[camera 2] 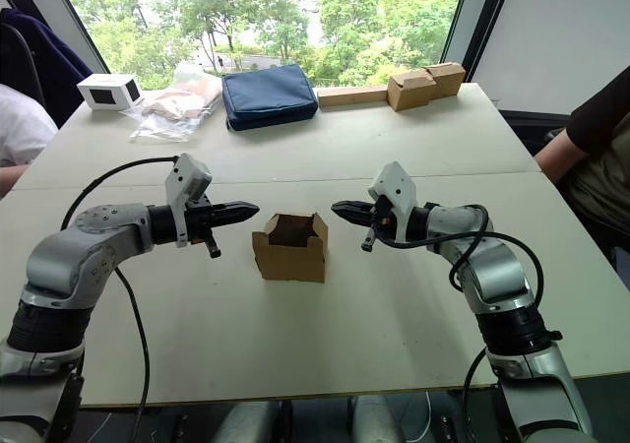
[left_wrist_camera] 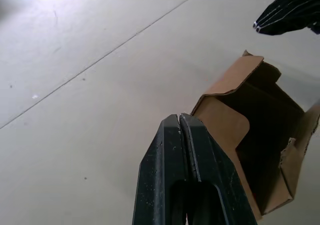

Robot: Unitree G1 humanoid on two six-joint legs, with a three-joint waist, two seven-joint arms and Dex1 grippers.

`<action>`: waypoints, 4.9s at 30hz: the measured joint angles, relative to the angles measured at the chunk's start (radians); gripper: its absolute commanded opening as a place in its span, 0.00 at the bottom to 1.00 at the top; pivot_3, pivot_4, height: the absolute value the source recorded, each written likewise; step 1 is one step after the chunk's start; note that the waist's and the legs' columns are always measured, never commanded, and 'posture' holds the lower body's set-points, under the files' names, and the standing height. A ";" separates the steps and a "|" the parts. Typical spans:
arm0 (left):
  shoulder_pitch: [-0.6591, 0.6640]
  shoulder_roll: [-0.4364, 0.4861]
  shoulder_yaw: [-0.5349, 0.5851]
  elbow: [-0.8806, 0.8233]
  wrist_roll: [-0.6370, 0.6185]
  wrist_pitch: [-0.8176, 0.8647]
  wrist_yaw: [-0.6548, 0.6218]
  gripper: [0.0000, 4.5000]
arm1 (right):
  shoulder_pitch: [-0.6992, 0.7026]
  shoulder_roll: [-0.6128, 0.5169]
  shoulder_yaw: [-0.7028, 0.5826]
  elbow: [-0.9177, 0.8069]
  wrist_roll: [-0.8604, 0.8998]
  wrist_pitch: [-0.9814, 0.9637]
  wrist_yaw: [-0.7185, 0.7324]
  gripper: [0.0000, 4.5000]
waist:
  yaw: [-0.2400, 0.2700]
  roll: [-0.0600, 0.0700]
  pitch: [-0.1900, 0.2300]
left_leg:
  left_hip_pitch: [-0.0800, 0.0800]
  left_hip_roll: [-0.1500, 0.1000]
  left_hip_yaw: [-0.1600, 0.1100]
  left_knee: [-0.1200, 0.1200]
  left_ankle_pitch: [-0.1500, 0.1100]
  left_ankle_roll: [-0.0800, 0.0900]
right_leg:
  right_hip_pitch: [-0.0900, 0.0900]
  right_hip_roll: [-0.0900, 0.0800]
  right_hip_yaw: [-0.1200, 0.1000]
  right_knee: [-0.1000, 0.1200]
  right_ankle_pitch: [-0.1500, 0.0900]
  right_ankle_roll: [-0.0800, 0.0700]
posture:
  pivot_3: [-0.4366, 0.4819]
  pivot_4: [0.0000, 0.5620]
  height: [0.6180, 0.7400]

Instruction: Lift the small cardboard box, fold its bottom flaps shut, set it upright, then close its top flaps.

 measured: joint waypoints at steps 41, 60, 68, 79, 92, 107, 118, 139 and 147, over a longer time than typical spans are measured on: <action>0.009 -0.058 -0.130 0.069 0.113 -0.110 -0.032 0.00 | 0.025 0.056 0.124 0.051 -0.058 -0.040 -0.001 0.00 | 0.001 0.000 0.000 | 0.000 0.000 0.000 0.000 0.000 0.000 | 0.000 0.001 -0.001 0.000 0.000 0.000 | 0.48 0.27 1.00; -0.001 -0.072 -0.132 0.071 0.103 -0.101 -0.037 0.00 | 0.010 0.060 0.122 0.076 -0.088 -0.068 -0.005 0.00 | 0.001 0.000 0.000 | 0.000 0.000 0.000 0.000 0.000 0.000 | 0.000 0.001 -0.002 0.000 0.000 0.000 | 0.48 0.27 1.00; -0.106 -0.055 0.026 0.113 -0.055 -0.011 -0.077 0.00 | 0.005 0.027 -0.014 -0.041 0.060 0.051 0.001 0.00 | 0.002 0.000 0.001 | 0.000 0.000 -0.001 0.000 0.000 0.000 | 0.000 0.000 -0.003 0.000 0.000 0.000 | 0.48 0.27 1.00; -0.228 -0.057 -0.051 0.571 0.119 -0.262 -0.184 0.00 | 0.031 -0.029 -0.105 -0.357 0.276 0.271 -0.069 0.00 | 0.004 0.000 0.001 | -0.001 0.000 -0.001 0.000 0.000 0.000 | 0.000 0.001 -0.004 0.000 0.000 0.000 | 0.48 0.27 1.00; -0.445 -0.170 -0.123 1.183 0.247 -0.444 -0.476 0.00 | 0.077 -0.022 0.164 -0.509 0.144 0.271 -0.200 0.00 | 0.001 -0.002 0.001 | -0.002 -0.001 -0.001 0.001 -0.001 0.002 | -0.001 0.004 -0.005 0.000 0.000 0.000 | 0.48 0.27 1.00; -0.492 -0.263 -0.122 1.319 0.350 -0.542 -0.578 0.00 | 0.044 -0.013 0.309 -0.417 -0.091 0.195 -0.256 0.00 | 0.000 -0.002 0.002 | -0.003 0.000 -0.001 0.002 -0.001 0.002 | -0.002 0.005 -0.005 0.001 0.000 0.001 | 0.48 0.27 1.00; -0.492 -0.273 -0.104 1.317 0.363 -0.546 -0.578 0.00 | 0.012 0.028 0.340 -0.309 -0.159 0.151 -0.235 0.00 | 0.000 -0.002 0.002 | -0.003 0.001 -0.001 0.002 -0.001 0.002 | -0.002 0.006 -0.005 0.001 0.000 0.001 | 0.48 0.27 1.00; -0.144 -0.087 0.046 0.649 0.227 -0.293 -0.456 0.00 | 0.014 0.086 0.312 -0.190 -0.185 0.089 -0.172 0.00 | -0.003 -0.002 0.002 | -0.003 0.002 -0.002 0.001 -0.001 0.001 | -0.002 0.002 -0.003 0.001 0.000 0.000 | 0.48 0.27 1.00; 0.098 -0.005 0.140 -0.012 -0.034 0.062 -0.304 0.00 | 0.011 0.096 0.291 -0.177 -0.176 0.085 -0.145 0.00 | -0.001 -0.001 0.001 | -0.001 0.000 -0.002 0.001 -0.001 0.001 | -0.001 -0.002 -0.003 0.001 0.000 0.000 | 0.48 0.27 1.00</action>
